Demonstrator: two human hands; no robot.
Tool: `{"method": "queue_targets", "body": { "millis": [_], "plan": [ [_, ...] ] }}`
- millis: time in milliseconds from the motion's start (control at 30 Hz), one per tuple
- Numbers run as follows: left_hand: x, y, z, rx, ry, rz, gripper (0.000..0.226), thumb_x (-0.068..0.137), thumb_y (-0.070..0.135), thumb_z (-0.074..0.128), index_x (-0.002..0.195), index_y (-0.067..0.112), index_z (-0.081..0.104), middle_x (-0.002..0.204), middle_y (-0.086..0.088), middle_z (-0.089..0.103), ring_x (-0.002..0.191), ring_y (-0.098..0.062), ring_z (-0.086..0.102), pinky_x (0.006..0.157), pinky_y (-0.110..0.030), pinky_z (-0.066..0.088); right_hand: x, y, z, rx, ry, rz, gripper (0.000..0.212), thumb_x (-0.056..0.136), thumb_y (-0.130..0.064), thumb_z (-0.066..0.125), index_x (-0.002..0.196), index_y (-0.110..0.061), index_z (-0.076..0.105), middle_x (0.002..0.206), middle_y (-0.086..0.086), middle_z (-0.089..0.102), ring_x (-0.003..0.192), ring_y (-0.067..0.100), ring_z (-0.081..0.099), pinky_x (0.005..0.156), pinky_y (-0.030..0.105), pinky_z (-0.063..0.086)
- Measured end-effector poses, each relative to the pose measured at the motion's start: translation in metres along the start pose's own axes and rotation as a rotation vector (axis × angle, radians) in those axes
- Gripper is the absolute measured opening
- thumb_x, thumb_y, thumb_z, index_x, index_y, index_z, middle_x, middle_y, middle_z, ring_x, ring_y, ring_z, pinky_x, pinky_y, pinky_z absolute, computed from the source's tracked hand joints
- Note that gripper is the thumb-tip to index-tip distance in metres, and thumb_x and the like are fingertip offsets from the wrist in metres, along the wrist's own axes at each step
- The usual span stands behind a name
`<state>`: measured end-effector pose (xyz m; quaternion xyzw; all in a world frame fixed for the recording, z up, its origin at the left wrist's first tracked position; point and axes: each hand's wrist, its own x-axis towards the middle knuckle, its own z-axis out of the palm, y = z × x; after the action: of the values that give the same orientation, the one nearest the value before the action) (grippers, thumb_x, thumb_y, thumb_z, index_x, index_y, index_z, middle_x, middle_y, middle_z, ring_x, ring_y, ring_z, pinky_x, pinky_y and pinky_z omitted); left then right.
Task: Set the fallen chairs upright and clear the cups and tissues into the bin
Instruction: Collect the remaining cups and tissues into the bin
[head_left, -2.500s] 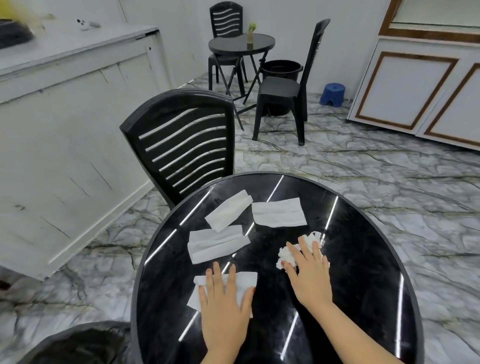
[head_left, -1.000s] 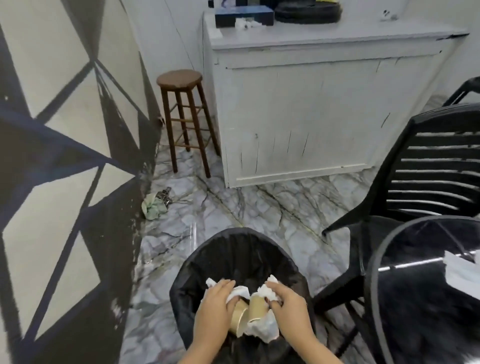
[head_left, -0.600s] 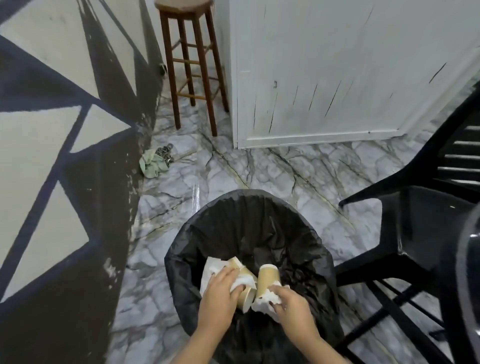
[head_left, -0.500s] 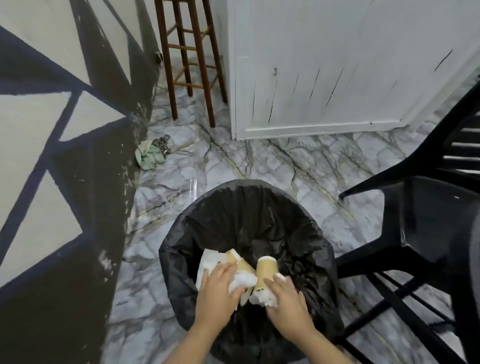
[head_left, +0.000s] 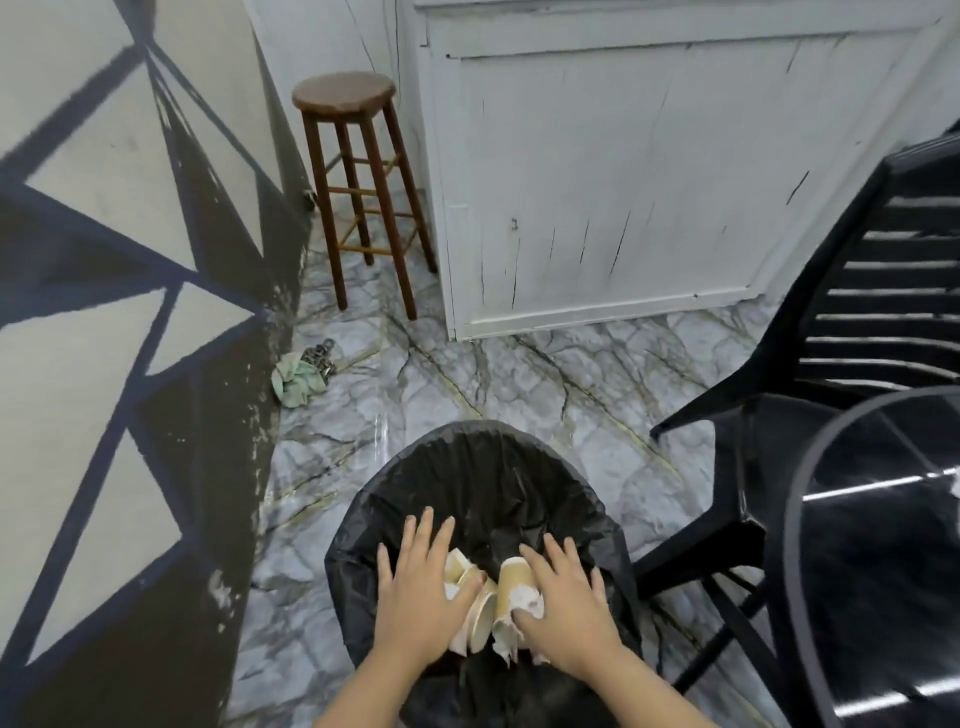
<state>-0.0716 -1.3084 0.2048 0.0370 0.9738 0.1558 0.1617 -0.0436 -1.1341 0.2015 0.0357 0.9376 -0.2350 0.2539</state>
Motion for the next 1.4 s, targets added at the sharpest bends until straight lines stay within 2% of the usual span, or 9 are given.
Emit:
{"method": "queue_targets", "body": {
  "millis": [133,233,300,467,533,633,800,967,1400],
  "plan": [
    [0.002,0.032,-0.060,0.002,0.059,0.071,0.090,0.069,0.079,0.011,0.146,0.034,0.005,0.157,0.009,-0.009,0.143,-0.011,-0.013,0.115,-0.047,-0.007,-0.018,-0.017,-0.062,-0.003,0.087,-0.007,0.068,0.090,-0.045,0.044,0.148,-0.035,0.009,0.160,-0.003,-0.006,0.146,0.021,-0.013,0.116,0.050,0.000],
    [0.005,0.058,-0.099,0.008,0.107,0.144,0.113,0.050,0.091,-0.010,0.146,0.034,0.007,0.158,0.009,-0.005,0.144,-0.012,-0.010,0.115,-0.047,-0.006,-0.032,-0.023,-0.107,0.021,0.169,-0.011,0.068,0.091,-0.042,0.046,0.148,-0.033,0.010,0.160,-0.002,-0.004,0.146,0.022,-0.010,0.116,0.049,0.001],
    [0.007,0.075,-0.122,0.011,0.146,0.192,0.114,0.050,0.089,-0.016,0.146,0.034,0.009,0.158,0.008,-0.003,0.144,-0.013,-0.009,0.115,-0.046,-0.005,-0.042,-0.023,-0.134,0.036,0.221,0.000,0.068,0.091,-0.040,0.046,0.148,-0.032,0.009,0.160,-0.001,-0.003,0.146,0.022,-0.009,0.117,0.047,0.001],
    [0.010,0.126,-0.158,-0.061,0.178,0.333,0.097,0.061,0.088,0.006,0.144,0.038,0.011,0.157,0.011,-0.001,0.144,-0.011,-0.007,0.116,-0.044,-0.003,-0.070,-0.006,-0.184,0.075,0.375,0.062,0.068,0.092,-0.040,0.046,0.148,-0.030,0.010,0.160,-0.002,0.000,0.147,0.020,-0.005,0.118,0.043,0.004],
    [0.012,0.149,-0.161,-0.054,0.170,0.383,0.078,0.079,0.075,0.024,0.145,0.036,0.012,0.157,0.010,-0.003,0.144,-0.012,-0.007,0.116,-0.044,-0.004,-0.084,0.008,-0.198,0.081,0.434,0.106,0.067,0.091,-0.041,0.045,0.148,-0.030,0.010,0.160,-0.002,0.000,0.147,0.020,-0.004,0.118,0.042,0.004],
    [0.012,0.187,-0.154,-0.046,0.148,0.462,0.066,0.088,0.061,0.034,0.145,0.037,0.011,0.157,0.012,-0.005,0.144,-0.011,-0.008,0.116,-0.044,-0.006,-0.107,0.038,-0.212,0.104,0.515,0.188,0.068,0.091,-0.041,0.047,0.148,-0.030,0.012,0.160,-0.003,0.002,0.147,0.020,-0.003,0.117,0.043,0.004],
    [0.002,0.260,-0.124,-0.008,0.068,0.600,0.068,0.087,0.065,0.029,0.145,0.036,0.010,0.157,0.009,-0.005,0.144,-0.011,-0.009,0.116,-0.045,-0.004,-0.153,0.104,-0.221,0.194,0.609,0.343,0.066,0.092,-0.039,0.048,0.148,-0.029,0.014,0.160,-0.001,0.003,0.147,0.021,-0.004,0.118,0.044,0.005],
    [-0.013,0.337,-0.083,-0.040,0.059,0.726,0.091,0.062,0.075,0.004,0.144,0.037,0.014,0.158,0.008,0.003,0.144,-0.011,-0.004,0.116,-0.044,-0.002,-0.200,0.182,-0.225,0.224,0.667,0.486,0.064,0.092,-0.041,0.044,0.147,-0.028,0.015,0.159,0.001,0.006,0.146,0.022,-0.001,0.118,0.043,0.007],
    [-0.052,0.470,0.016,0.018,-0.057,0.760,0.091,0.060,0.073,0.004,0.144,0.037,0.012,0.157,0.009,0.001,0.145,-0.012,-0.004,0.116,-0.043,0.000,-0.276,0.348,-0.237,0.367,0.690,0.707,0.069,0.091,-0.048,0.044,0.148,-0.027,0.011,0.160,0.002,0.002,0.147,0.023,-0.004,0.117,0.046,0.006]
  ]
}}
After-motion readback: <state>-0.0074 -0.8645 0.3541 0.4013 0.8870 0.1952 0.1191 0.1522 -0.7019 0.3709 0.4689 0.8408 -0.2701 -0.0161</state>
